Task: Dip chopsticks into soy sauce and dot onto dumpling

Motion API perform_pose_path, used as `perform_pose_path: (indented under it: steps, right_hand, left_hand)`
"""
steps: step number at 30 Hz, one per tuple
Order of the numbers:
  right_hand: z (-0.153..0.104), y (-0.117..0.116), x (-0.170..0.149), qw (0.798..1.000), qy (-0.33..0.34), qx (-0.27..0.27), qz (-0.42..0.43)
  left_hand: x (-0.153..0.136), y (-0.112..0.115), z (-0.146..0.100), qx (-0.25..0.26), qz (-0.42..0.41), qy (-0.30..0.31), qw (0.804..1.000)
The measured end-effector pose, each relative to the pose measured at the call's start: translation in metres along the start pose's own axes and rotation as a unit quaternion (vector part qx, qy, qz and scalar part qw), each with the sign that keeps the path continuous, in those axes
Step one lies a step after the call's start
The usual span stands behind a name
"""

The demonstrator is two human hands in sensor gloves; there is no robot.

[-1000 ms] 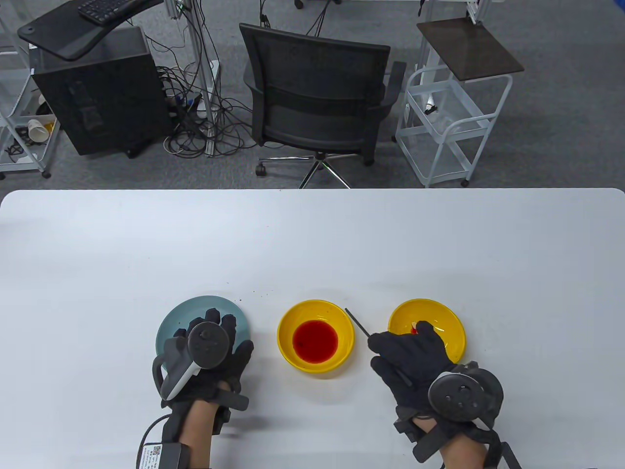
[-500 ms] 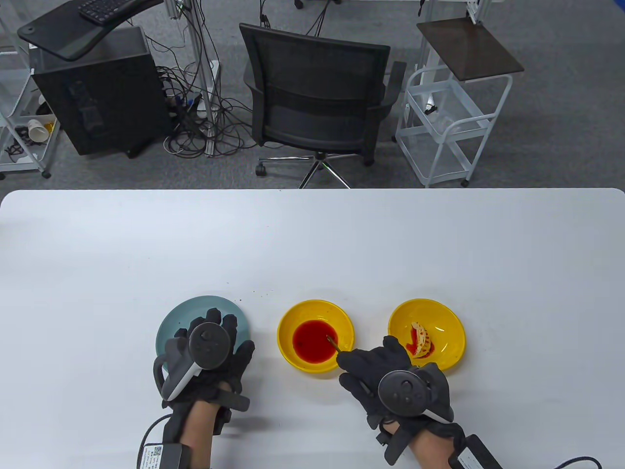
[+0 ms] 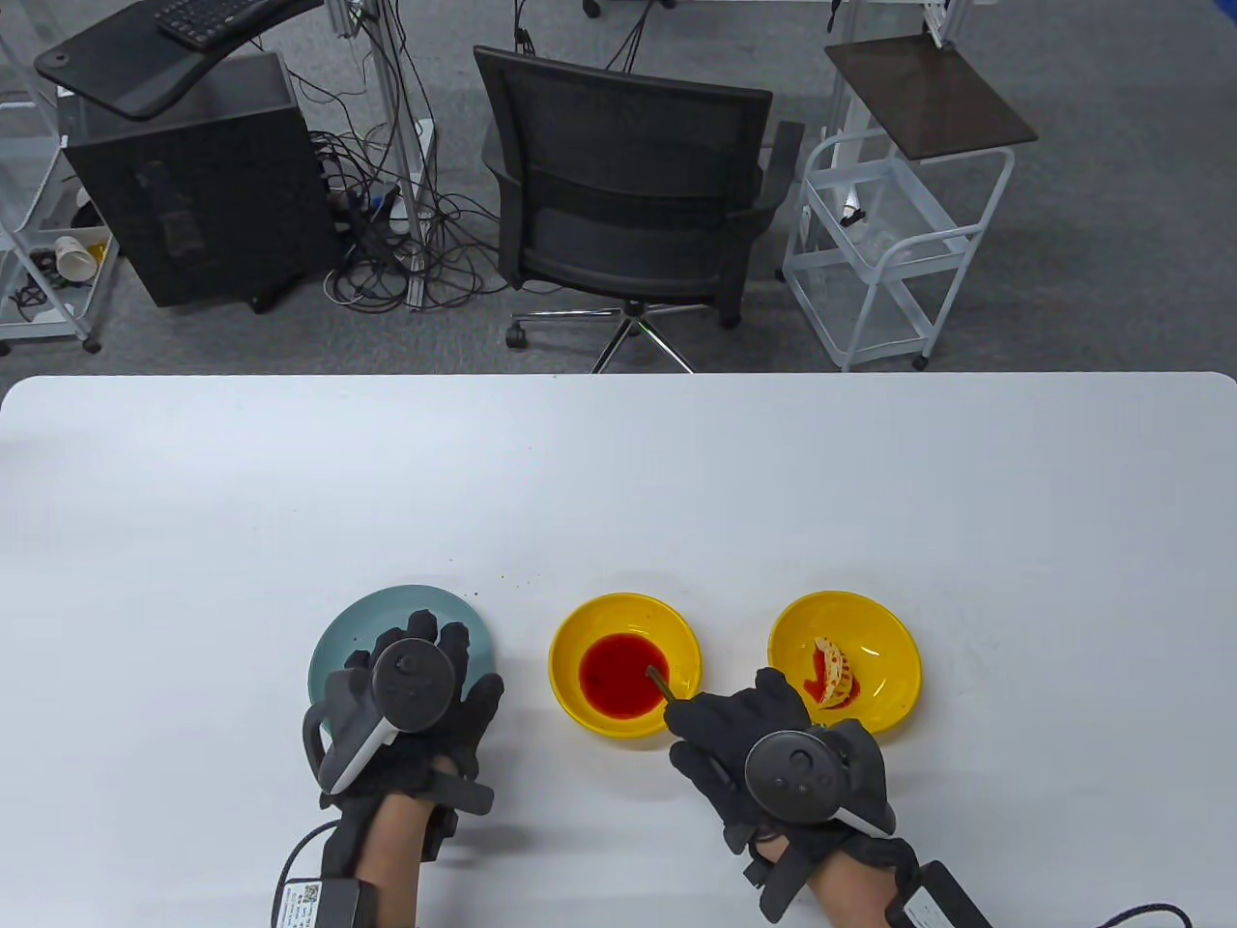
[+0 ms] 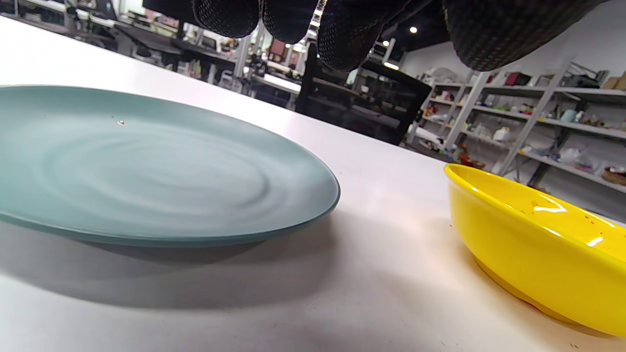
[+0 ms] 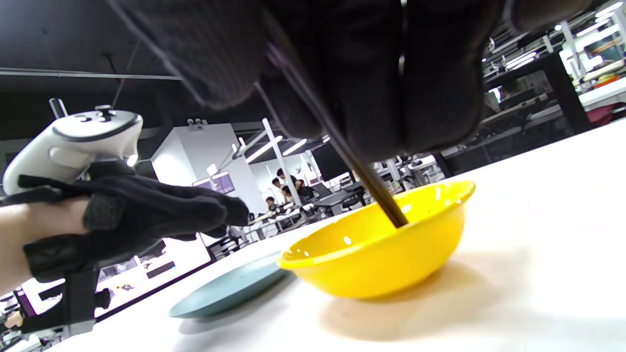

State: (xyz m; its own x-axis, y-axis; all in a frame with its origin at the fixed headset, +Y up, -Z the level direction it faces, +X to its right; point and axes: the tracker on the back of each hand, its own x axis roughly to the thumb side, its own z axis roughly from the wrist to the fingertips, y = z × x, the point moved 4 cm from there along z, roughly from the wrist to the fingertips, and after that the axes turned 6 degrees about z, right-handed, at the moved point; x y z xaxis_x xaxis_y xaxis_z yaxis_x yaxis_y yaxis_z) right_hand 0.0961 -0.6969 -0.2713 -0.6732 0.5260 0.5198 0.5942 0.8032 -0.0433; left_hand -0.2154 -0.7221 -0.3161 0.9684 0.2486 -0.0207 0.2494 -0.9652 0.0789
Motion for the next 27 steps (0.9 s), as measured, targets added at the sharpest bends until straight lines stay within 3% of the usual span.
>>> perform_pose_path:
  steps: [11,15,19,27]
  right_hand:
    - [0.0,0.003,-0.002,0.999,-0.003,-0.007,0.032]
    - [-0.001,0.013,-0.007,0.996,-0.012,-0.024,0.088]
    - [-0.006,0.038,-0.015,0.989,-0.016,-0.067,0.134]
    - [-0.036,0.121,-0.062,0.951,-0.095,-0.209,0.209]
  left_hand:
    - [0.0,0.0,0.0,-0.003,0.002,0.001,1.0]
    - [0.0,0.001,0.0,-0.005,0.002,0.0,1.0]
    - [0.0,0.0,0.0,-0.004,0.002,0.0,1.0]
    - [0.0,0.001,0.001,-0.007,0.001,-0.002,1.0]
